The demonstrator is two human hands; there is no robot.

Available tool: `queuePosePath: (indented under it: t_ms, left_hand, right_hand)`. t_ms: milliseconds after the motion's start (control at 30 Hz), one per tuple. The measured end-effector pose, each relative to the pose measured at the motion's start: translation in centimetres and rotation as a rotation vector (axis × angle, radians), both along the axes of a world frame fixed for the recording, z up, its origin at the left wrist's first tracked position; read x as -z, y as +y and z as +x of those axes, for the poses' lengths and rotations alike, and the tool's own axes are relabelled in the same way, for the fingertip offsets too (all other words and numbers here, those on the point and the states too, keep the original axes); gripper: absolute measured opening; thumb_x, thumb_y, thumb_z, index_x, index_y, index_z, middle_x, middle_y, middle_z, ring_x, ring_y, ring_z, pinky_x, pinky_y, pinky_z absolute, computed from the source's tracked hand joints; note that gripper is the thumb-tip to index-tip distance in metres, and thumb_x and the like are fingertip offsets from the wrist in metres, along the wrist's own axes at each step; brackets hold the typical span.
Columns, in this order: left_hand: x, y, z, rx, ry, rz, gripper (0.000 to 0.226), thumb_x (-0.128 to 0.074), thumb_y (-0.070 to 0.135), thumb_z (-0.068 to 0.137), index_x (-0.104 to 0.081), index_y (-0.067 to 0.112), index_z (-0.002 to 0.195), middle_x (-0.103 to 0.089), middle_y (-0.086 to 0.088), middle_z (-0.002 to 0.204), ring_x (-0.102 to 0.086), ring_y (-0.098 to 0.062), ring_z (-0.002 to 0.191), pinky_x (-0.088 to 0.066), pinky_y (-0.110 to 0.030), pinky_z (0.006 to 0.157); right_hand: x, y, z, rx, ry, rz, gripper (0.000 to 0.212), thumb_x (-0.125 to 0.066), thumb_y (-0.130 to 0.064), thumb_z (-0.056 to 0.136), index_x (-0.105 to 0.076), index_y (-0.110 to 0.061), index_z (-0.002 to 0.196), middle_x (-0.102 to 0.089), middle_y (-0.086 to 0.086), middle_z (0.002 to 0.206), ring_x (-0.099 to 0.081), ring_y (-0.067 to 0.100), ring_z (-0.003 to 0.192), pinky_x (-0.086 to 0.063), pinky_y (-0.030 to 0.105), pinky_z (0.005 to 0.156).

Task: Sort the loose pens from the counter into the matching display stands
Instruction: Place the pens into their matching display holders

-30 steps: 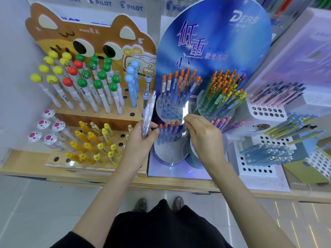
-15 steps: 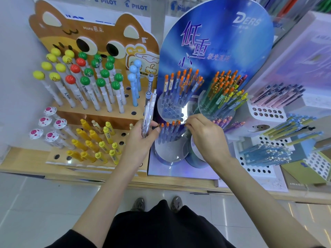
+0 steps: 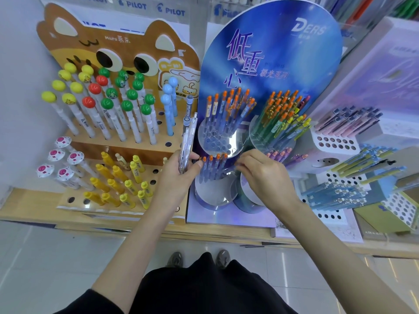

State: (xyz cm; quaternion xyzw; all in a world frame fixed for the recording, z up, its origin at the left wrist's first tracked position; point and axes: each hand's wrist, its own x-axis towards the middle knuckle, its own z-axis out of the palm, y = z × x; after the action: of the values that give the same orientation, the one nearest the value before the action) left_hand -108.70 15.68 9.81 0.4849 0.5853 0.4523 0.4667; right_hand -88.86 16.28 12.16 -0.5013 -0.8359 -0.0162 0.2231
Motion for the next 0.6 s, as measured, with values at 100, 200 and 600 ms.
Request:
queuePosePath:
  t_ms: [100,200,600]
  left_hand:
    - [0.0,0.1,0.1,0.013,-0.015,-0.005,0.012,-0.062,0.017,0.090,-0.058,0.028,0.088,-0.043,0.017,0.050,-0.039,0.000,0.048,-0.035,-0.023,0.054]
    - [0.0,0.1,0.3,0.026,-0.022,-0.010,0.011,-0.062,0.017,0.090,-0.057,0.026,0.089,-0.043,0.018,0.050,-0.039,0.001,0.046,-0.033,-0.020,0.051]
    - [0.4,0.3,0.3,0.038,-0.047,-0.025,0.013,-0.063,0.014,0.090,-0.058,0.026,0.089,-0.040,0.014,0.051,-0.036,-0.001,0.043,-0.031,-0.012,0.044]
  right_hand:
    - [-0.2,-0.1,0.3,-0.023,-0.011,-0.006,0.012,-0.061,-0.001,0.083,-0.066,0.003,0.074,-0.065,0.015,0.078,-0.063,0.031,0.059,-0.049,0.037,0.039]
    - [-0.3,-0.2,0.4,-0.038,-0.033,-0.026,0.010,-0.062,0.000,0.083,-0.067,0.004,0.075,-0.066,0.015,0.080,-0.063,0.031,0.061,-0.049,0.038,0.040]
    - [-0.5,0.2,-0.3,0.001,-0.186,-0.095,0.015,-0.066,0.016,0.067,-0.064,0.002,0.071,-0.064,0.014,0.077,-0.062,0.030,0.060,-0.043,0.028,0.041]
